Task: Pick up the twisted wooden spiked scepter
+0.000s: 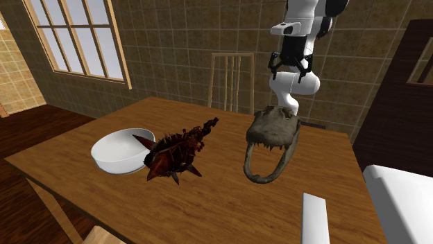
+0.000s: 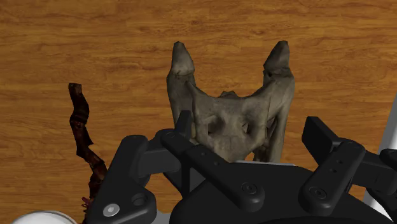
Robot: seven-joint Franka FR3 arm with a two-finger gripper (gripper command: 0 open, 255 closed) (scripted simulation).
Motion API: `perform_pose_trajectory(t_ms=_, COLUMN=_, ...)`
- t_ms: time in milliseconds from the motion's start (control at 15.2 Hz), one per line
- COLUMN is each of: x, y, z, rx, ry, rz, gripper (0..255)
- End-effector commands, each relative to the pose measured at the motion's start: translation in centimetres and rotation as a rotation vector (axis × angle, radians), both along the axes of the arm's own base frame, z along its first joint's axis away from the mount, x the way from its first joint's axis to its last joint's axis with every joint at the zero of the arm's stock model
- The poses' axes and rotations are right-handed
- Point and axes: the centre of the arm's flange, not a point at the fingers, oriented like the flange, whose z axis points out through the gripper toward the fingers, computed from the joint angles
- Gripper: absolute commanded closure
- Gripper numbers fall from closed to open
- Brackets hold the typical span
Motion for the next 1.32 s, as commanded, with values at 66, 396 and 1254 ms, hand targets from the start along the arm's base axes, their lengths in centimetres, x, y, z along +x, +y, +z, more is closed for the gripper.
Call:
perform_pose_trajectory(t_ms=66, x=0.9, y=-0.9, z=-0.5, rx=0.006, ry=0.0, rz=-0.011, gripper=0)
perform_pose_trajectory(t_ms=396, x=5.4, y=-5.6, z=-2.8, rx=0.033, ry=-0.001, rz=-0.065, gripper=0)
perform_pose_trajectory(t_ms=1254, x=15.9, y=-18.5, z=-9.6, rx=0.105, ry=-0.002, rz=-0.207, gripper=0)
